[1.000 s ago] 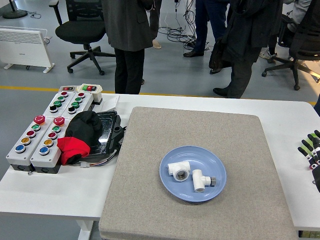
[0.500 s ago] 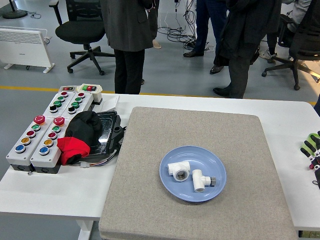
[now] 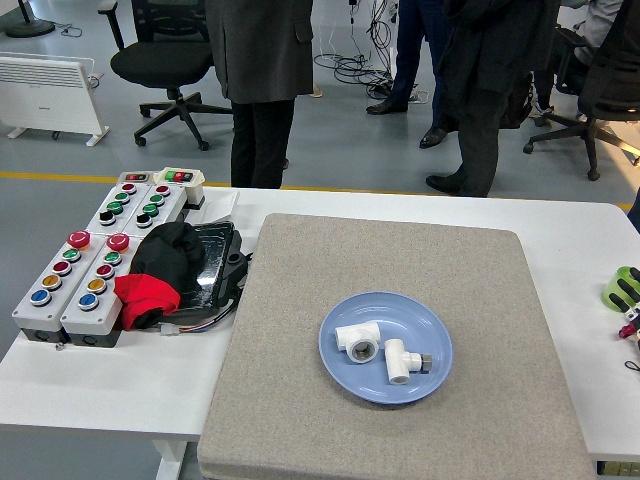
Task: Pick pipe place plate twice
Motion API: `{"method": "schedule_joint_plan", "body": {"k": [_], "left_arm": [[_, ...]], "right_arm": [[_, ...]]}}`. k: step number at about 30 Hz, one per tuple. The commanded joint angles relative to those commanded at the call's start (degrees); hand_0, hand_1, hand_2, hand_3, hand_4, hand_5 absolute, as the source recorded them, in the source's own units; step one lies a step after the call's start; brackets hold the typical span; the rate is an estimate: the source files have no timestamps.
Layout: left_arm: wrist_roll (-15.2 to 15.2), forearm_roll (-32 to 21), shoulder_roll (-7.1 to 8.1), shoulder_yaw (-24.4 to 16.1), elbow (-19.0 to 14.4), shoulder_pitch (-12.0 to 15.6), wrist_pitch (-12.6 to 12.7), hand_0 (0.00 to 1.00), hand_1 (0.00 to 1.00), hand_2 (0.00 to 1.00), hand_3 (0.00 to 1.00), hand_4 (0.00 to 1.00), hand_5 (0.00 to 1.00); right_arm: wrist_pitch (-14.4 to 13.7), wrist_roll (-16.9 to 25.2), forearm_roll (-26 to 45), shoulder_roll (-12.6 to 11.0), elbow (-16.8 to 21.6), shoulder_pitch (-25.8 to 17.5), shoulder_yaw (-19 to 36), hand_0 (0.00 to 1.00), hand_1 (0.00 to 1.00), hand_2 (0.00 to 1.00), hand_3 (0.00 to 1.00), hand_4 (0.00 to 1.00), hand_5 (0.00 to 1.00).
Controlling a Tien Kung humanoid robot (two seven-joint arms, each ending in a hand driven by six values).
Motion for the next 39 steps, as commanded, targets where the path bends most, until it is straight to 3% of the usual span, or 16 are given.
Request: {"method": "schedule_joint_plan", "body": {"k": [39], "left_arm": [[-0.1,0.3,0.05,0.0,0.0,0.1,0.1,0.722,0.748,0.701,0.649,0.403,0.998]], "right_arm": [[0.7,-0.7,-0.2,0.2,0.1,-0.4,-0.3,0.791,0.771,0.829,0.842,0.606,0.606]]}}
